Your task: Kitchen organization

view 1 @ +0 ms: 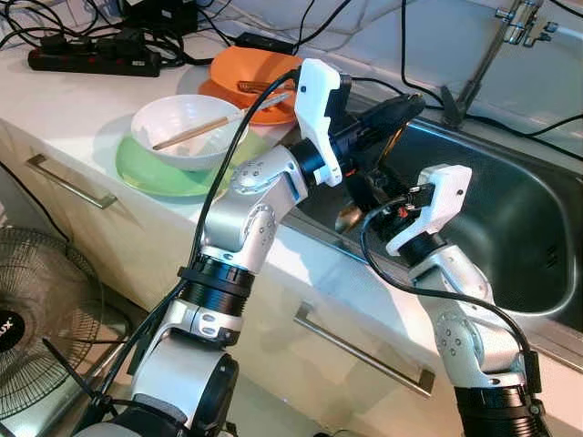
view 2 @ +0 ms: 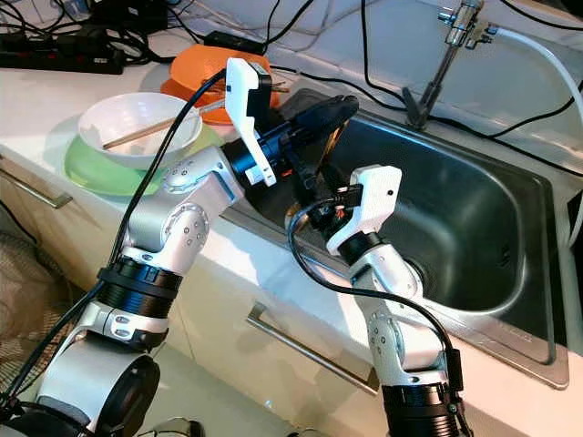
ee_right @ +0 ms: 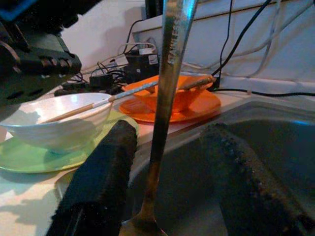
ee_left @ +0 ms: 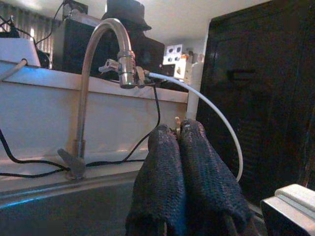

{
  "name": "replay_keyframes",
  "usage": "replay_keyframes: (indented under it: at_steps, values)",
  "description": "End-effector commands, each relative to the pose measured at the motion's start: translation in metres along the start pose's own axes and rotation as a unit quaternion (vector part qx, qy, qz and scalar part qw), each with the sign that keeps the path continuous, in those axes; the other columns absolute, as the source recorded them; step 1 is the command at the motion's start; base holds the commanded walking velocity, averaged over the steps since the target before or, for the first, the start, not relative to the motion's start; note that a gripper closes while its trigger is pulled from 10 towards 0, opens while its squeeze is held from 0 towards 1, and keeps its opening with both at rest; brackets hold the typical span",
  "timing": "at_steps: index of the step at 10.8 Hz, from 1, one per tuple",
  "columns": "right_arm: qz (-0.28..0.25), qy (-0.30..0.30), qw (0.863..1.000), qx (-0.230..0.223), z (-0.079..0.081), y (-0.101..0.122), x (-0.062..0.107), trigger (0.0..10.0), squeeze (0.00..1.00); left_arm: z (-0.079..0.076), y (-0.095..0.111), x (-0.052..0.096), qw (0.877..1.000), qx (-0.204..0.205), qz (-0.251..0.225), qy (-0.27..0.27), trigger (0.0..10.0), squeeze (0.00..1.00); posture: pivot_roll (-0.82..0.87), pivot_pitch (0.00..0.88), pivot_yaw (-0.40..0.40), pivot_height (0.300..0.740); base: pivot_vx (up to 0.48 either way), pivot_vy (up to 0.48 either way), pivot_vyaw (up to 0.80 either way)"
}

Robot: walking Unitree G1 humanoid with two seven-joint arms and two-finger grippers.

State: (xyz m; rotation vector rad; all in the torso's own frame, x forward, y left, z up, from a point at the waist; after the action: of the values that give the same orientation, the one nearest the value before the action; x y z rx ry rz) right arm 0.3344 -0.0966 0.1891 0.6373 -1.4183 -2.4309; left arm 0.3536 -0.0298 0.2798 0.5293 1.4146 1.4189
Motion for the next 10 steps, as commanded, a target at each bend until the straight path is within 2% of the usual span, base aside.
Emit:
replay_keyframes:
  at_steps: [1, 10]
  values:
    - [0.000, -0.006, 1.000, 0.005, -0.0031, 0.0004, -0.0006, 0.0, 0.00, -0.0059, 0.0028, -0.0021, 1.000, -0.003, -0.003, -0.012, 10.0, 0.00, -0.09, 0.032, -0.077, 0.740, 0.000, 0.000, 0.00]
    - [-0.001, -0.016, 1.000, 0.009, -0.0059, -0.0002, -0.0019, 0.0, 0.00, -0.0018, 0.0056, -0.0038, 1.000, -0.019, -0.001, -0.003, 10.0, 0.00, -0.08, 0.046, -0.078, 0.740, 0.000, 0.000, 0.00]
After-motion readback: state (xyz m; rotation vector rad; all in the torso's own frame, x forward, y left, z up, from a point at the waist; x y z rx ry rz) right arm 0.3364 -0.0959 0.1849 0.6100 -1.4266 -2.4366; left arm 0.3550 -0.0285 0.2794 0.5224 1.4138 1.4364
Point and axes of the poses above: a point about 5 cm out from each wrist's last joint towards the gripper, its own x axis pointing back from the gripper into the wrist, its own y axis along the axis of the wrist's last joint, z = x × y, the point moved 5 cm from there along -x, pointing out of the wrist towards the gripper, and after that the axes turned 15 degrees about -x, right-handed, at the moved point
